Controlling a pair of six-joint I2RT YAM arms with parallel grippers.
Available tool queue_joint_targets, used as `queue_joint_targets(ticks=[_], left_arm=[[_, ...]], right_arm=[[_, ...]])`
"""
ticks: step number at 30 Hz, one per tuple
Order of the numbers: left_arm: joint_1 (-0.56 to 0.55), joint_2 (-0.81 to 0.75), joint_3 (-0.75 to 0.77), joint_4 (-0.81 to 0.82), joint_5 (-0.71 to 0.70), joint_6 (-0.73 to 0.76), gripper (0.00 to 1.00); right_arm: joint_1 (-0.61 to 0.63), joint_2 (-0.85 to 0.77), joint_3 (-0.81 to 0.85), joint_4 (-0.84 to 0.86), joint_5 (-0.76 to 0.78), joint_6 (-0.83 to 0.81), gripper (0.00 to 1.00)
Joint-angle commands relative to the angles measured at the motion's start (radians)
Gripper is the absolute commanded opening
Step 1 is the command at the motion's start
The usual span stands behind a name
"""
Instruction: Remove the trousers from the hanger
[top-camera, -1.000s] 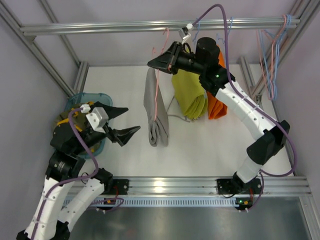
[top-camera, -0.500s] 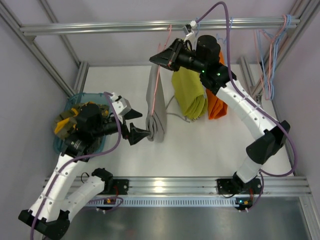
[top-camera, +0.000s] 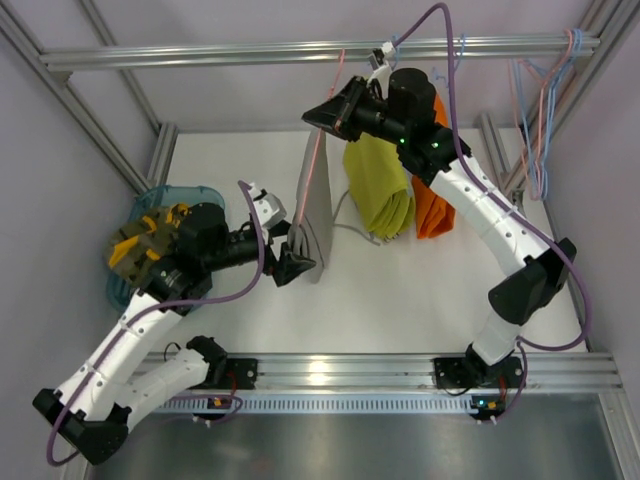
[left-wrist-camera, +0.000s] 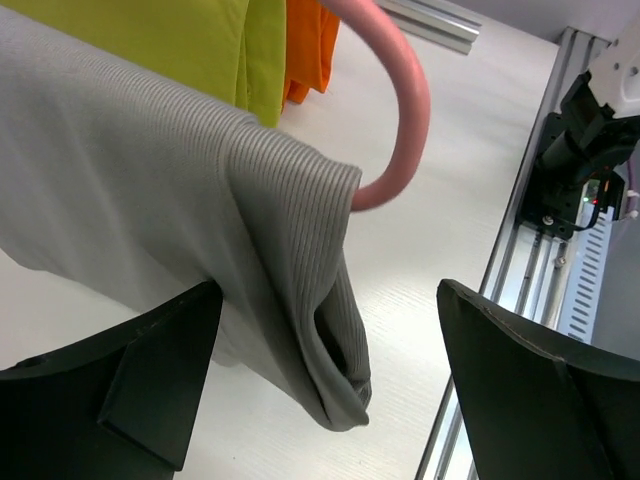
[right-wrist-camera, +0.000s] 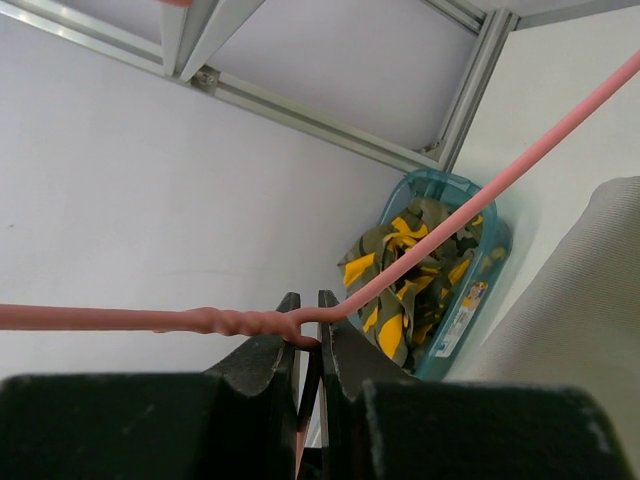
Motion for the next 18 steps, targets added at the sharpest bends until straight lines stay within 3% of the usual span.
queue_joint_targets(ticks=[1,3,4,6,10,13,14,15,18], left_arm=[[-0.047,0.019,-0.003,0.087,-0.149,0.019,0.94],[-0.047,0.028,-0.001,0.093,-0.218,0.022,0.89],[-0.047,0.032,-0.001,0.094,-0.234,0.028,0.80],[-0.049,0.033,0.001,0.096,-0.255,0.032,0.73],[-0.049,0.014,-0.010,0.096,-0.235,0.048,0.57],[-0.047,0.009,-0.022,0.093,-0.252,0.054,0.38],[-0.047,0.006,-0.024,0.093,-0.258,0.054,0.24],[-0.047,0.008,-0.024,0.093,-0.267,0.051,0.16],[-0.049,0.006,-0.022,0.093,-0.295,0.051,0.03]], right_arm=[[-0.005,-0.015,0.073,0.057,0.016,0.004,0.00],[-0.005,-0.016,0.070,0.057,0.015,0.001,0.00],[-0.005,-0.021,0.071,0.059,0.015,-0.004,0.00],[-0.006,-0.023,0.065,0.057,0.012,-0.004,0.00],[-0.011,-0.027,0.051,0.059,0.007,-0.006,0.00],[-0.014,-0.032,0.036,0.068,-0.004,0.004,0.00],[-0.014,-0.032,0.034,0.069,-0.005,0.004,0.00],[-0.015,-0.033,0.033,0.069,-0.007,0.004,0.00],[-0.020,-0.038,0.028,0.069,-0.010,-0.002,0.00]])
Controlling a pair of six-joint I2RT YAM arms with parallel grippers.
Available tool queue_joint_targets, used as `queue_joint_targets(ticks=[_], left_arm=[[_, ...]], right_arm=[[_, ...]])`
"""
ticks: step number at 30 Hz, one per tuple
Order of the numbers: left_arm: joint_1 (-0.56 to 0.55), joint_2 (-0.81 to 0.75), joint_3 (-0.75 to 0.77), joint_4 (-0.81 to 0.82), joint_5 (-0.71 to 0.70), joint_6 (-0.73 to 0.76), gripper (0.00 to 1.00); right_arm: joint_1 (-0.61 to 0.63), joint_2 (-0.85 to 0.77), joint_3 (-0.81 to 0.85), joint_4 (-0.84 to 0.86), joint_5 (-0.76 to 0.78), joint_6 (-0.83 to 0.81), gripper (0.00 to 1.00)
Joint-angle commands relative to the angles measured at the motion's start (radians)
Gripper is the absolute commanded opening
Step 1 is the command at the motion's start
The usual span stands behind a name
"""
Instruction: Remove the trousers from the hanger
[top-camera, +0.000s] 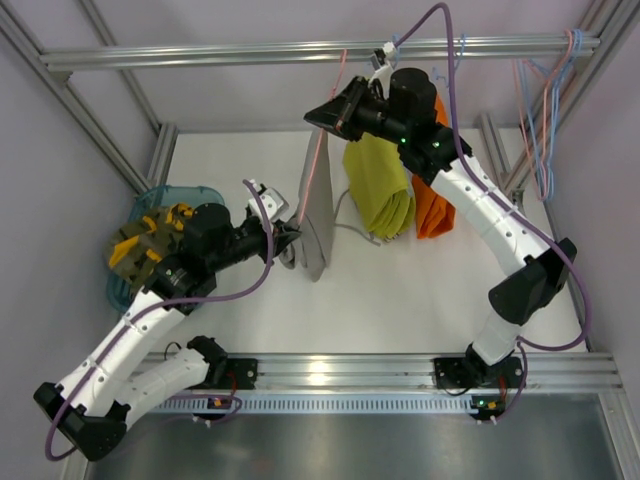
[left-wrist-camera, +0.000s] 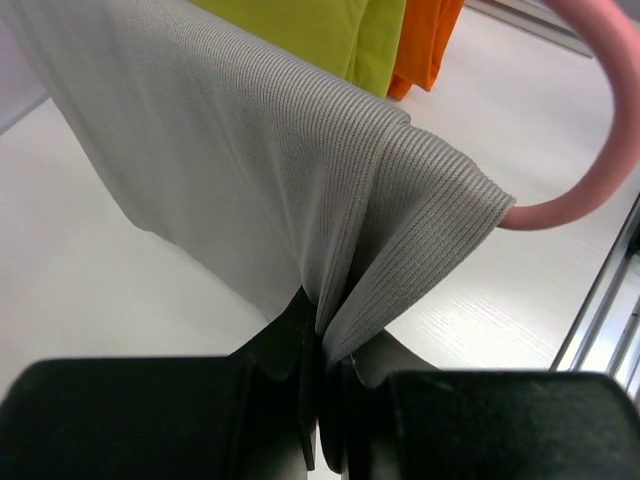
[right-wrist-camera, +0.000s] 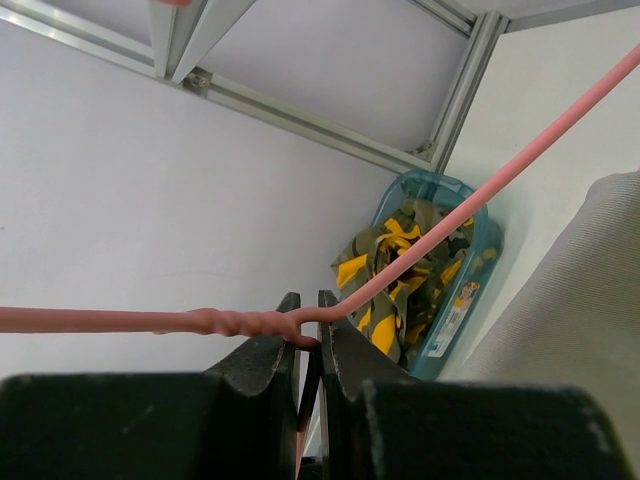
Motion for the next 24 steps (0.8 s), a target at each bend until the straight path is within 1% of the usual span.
queue_joint_targets(ticks=[1,5,6,8,10,14,15,16,17,20,24], left_arm=[[-0.003,-0.019,-0.006,0.050,-0.041,0.012,0.03],[-0.003,-0.034,-0.003,0.026,-0.016,0.015,0.11],[-0.003,-0.033,-0.003,0.020,-0.007,0.012,0.18],[-0.003,-0.037,-0.009,0.014,0.008,0.006,0.21],[-0.003,-0.037,-0.013,0.015,0.011,0.003,0.20],[-0.003,-0.025,-0.012,0.015,-0.001,0.006,0.12],[-0.003,-0.013,-0.007,0.015,0.007,0.004,0.12],[-0.003,-0.013,-0.006,0.015,0.028,0.004,0.14],[-0.003,-0.011,-0.006,0.015,0.036,0.006,0.20],[-0.003,-0.011,-0.010,0.014,0.054,0.009,0.30],[-0.003,-0.014,-0.015,0.015,0.054,0.009,0.34]], right_arm=[[-0.015,-0.039,0.027,0.079,-0.016,0.005,0.00],[-0.035,-0.047,0.012,0.084,-0.023,0.007,0.00],[-0.041,-0.047,0.012,0.082,-0.026,0.007,0.00],[-0.046,-0.049,0.006,0.084,-0.030,0.010,0.00],[-0.046,-0.052,0.001,0.092,-0.036,0.011,0.00],[-0.046,-0.058,-0.020,0.104,-0.053,0.024,0.00],[-0.046,-0.058,-0.021,0.104,-0.057,0.025,0.00],[-0.046,-0.058,-0.022,0.107,-0.060,0.027,0.00],[-0.046,-0.059,-0.025,0.110,-0.068,0.027,0.00],[-0.046,-0.062,-0.031,0.121,-0.077,0.028,0.00],[-0.046,-0.067,-0.037,0.125,-0.085,0.028,0.00]])
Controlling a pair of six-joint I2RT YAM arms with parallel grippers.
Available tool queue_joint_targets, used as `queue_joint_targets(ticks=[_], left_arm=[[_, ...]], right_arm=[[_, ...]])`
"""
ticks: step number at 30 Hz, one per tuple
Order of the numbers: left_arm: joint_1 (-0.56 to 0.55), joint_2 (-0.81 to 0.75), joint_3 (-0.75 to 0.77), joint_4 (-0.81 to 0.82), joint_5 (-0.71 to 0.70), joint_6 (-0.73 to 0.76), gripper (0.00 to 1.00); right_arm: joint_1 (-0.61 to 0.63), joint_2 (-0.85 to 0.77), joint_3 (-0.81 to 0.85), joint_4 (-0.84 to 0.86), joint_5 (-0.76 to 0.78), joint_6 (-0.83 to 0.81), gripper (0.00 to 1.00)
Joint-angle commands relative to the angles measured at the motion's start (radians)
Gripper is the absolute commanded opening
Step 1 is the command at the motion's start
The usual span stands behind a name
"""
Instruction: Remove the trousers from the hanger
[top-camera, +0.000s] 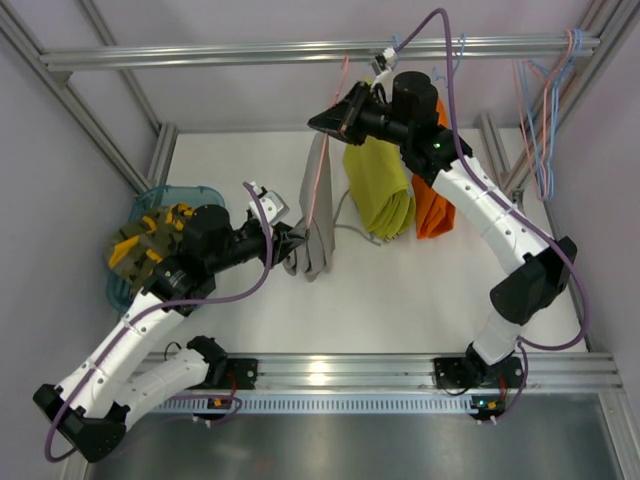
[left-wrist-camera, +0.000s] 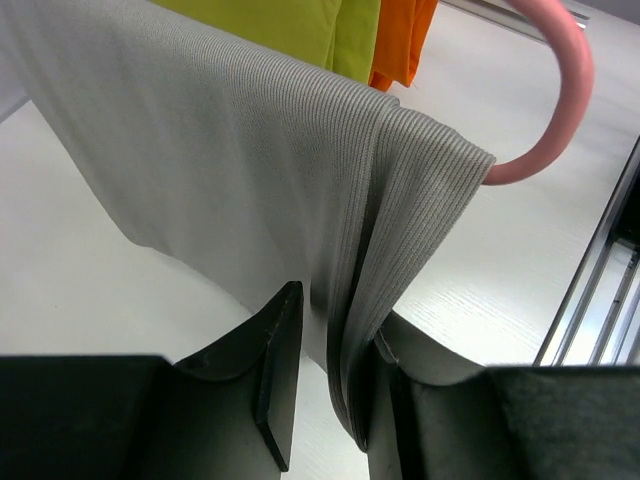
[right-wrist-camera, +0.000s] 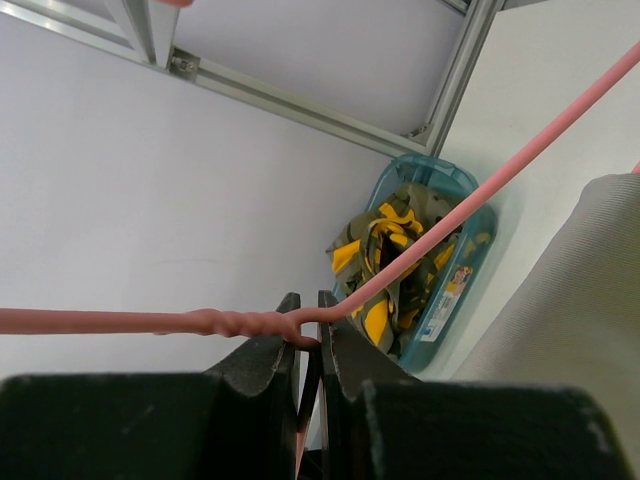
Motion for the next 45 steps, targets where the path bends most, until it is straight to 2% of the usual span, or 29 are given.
queue_joint_targets(ticks=[1,6,9,10,13,17,22,25,33,39,45], left_arm=[[-0.002,-0.002,-0.009,0.024,0.022,0.005,0.34],[-0.002,0.001,-0.008,0.024,0.015,0.014,0.29],[-0.002,0.001,-0.008,0.024,0.006,0.017,0.20],[-0.002,0.002,-0.005,0.024,0.002,0.007,0.12],[-0.001,0.005,0.015,0.048,-0.046,-0.044,0.00],[0.008,0.042,0.132,0.076,-0.067,-0.099,0.00],[0.048,0.117,0.390,0.107,-0.153,-0.176,0.00],[0.100,0.171,0.556,0.111,-0.146,-0.239,0.00],[0.140,0.252,0.827,0.182,-0.185,-0.374,0.00],[0.182,0.326,1.046,0.222,-0.265,-0.366,0.00],[0.268,0.343,1.158,0.222,-0.395,-0.343,0.00]], right_arm=[[-0.015,-0.063,0.011,0.106,-0.025,0.025,0.00],[-0.015,-0.067,0.003,0.114,-0.034,0.029,0.00],[-0.016,-0.070,0.002,0.114,-0.037,0.029,0.00],[-0.016,-0.072,-0.001,0.119,-0.038,0.029,0.00],[-0.015,-0.073,-0.015,0.120,-0.040,0.022,0.00],[-0.012,-0.082,-0.059,0.149,-0.072,-0.001,0.00],[-0.004,-0.111,-0.164,0.201,-0.094,-0.050,0.00],[-0.002,-0.125,-0.236,0.218,-0.103,-0.085,0.00],[0.001,-0.148,-0.375,0.221,-0.106,-0.168,0.00],[0.008,-0.139,-0.431,0.215,-0.112,-0.234,0.00],[0.017,-0.142,-0.452,0.198,-0.135,-0.287,0.00]])
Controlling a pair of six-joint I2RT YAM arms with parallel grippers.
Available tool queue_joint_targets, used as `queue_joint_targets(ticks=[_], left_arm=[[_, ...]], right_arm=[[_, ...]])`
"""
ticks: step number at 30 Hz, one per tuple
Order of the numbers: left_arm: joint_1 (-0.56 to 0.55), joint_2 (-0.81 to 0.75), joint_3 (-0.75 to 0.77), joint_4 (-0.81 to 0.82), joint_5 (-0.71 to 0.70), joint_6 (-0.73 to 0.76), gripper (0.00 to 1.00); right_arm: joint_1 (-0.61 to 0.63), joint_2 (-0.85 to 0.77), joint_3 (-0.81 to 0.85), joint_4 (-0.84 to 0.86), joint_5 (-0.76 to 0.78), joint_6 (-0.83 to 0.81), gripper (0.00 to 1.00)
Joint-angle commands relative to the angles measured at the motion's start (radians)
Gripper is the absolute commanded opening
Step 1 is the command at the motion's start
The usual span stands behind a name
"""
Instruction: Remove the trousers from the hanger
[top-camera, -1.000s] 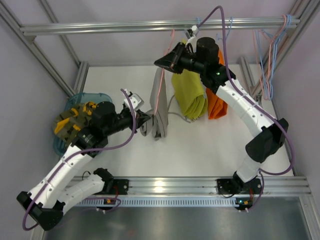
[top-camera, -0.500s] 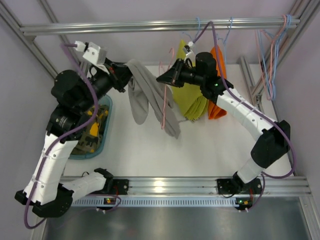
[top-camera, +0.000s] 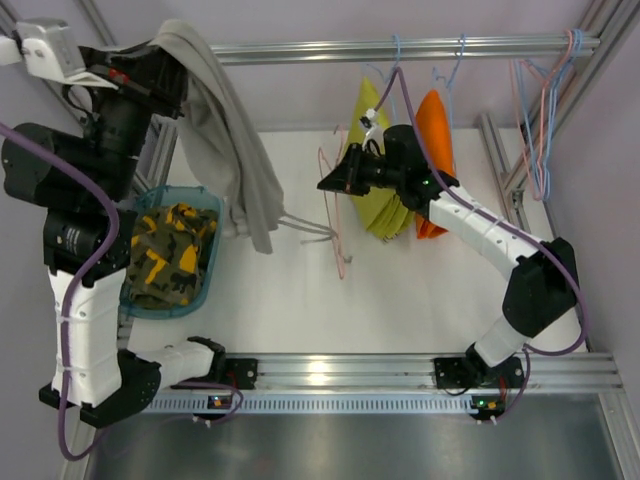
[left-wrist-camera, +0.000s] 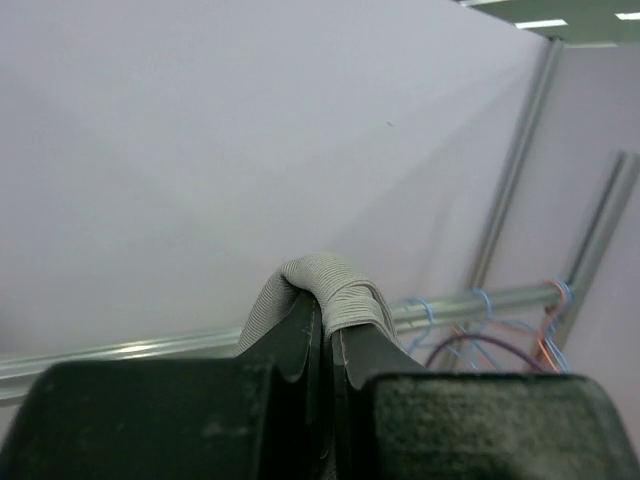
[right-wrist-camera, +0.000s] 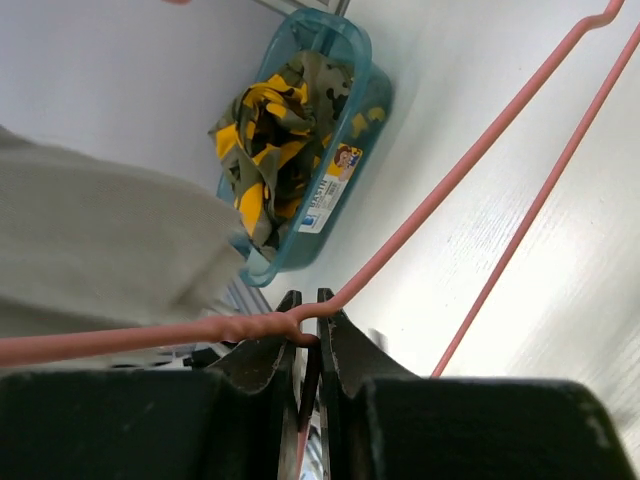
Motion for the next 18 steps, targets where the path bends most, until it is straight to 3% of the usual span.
queue_joint_targets(ticks=[1,7,11,18], left_arm=[[0.042,-0.022,0.075,0.126,-0.144,0.008,0.00],[0.105,-0.033,0.087,0.151,-0.328,0.142,0.00],[0.122,-0.030,0.086,0.232,-0.497,0.341,0.00],[0.120,0.002,0.081,0.347,-0.594,0.538,0.00]], right_arm=[[0.015,-0.046,0.009,0.057,-0.041,-0.070,0.00],[0.041,-0.045,0.023,0.027,-0.121,-0.139,0.00],[0.076,-0.043,0.023,-0.035,-0.150,-0.261,0.00],[0.134,-0.038,0.040,-0.128,-0.181,-0.389,0.00]])
